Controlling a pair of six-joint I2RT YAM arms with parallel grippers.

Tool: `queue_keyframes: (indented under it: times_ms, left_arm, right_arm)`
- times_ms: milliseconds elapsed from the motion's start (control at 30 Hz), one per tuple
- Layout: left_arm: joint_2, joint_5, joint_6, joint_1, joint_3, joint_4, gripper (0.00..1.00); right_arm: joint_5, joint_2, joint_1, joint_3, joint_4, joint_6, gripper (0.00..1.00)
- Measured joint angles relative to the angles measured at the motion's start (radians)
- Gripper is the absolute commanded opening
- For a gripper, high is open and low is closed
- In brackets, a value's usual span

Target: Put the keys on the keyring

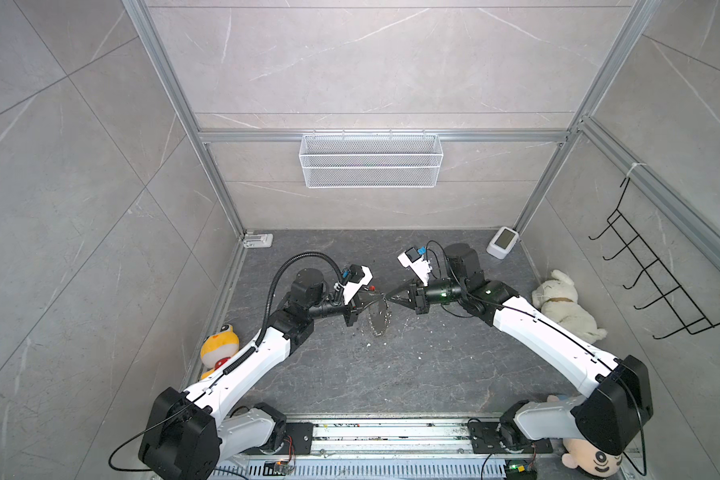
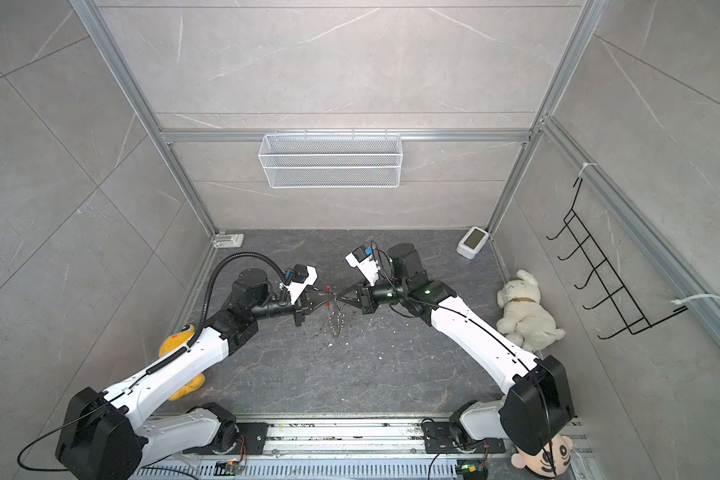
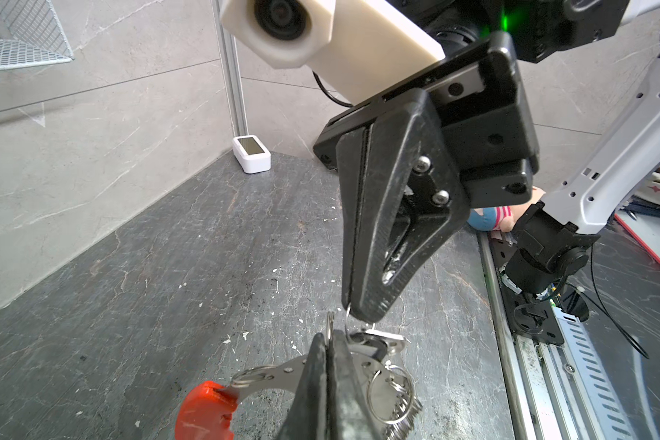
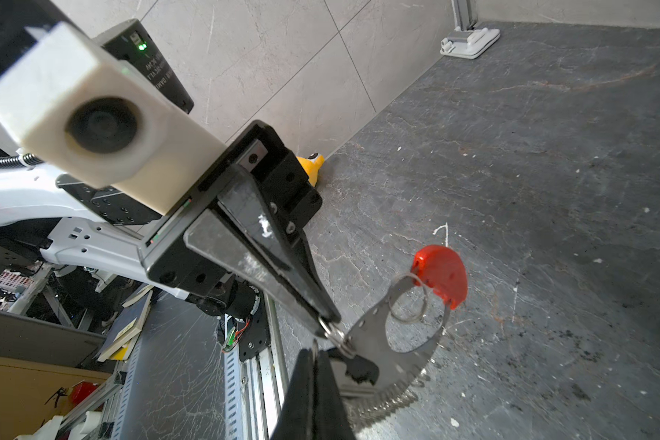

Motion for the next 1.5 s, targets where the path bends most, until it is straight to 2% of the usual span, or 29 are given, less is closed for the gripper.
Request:
queue_keyframes:
  times_ms: [1067,1500]
  left_arm:
    - [-0.002,0.020,0.016,0.010,0.005,-0.018,0.00]
    - [-0.035,0.088,0.014,-0.003,0.005,0.001,0.00]
  right_arm:
    - [0.038,0.015,-0.004,-0.003,0.014,0.031,0.00]
    - [0.068,0.014,-0.056,-0.047,0.042,0.054,0.00]
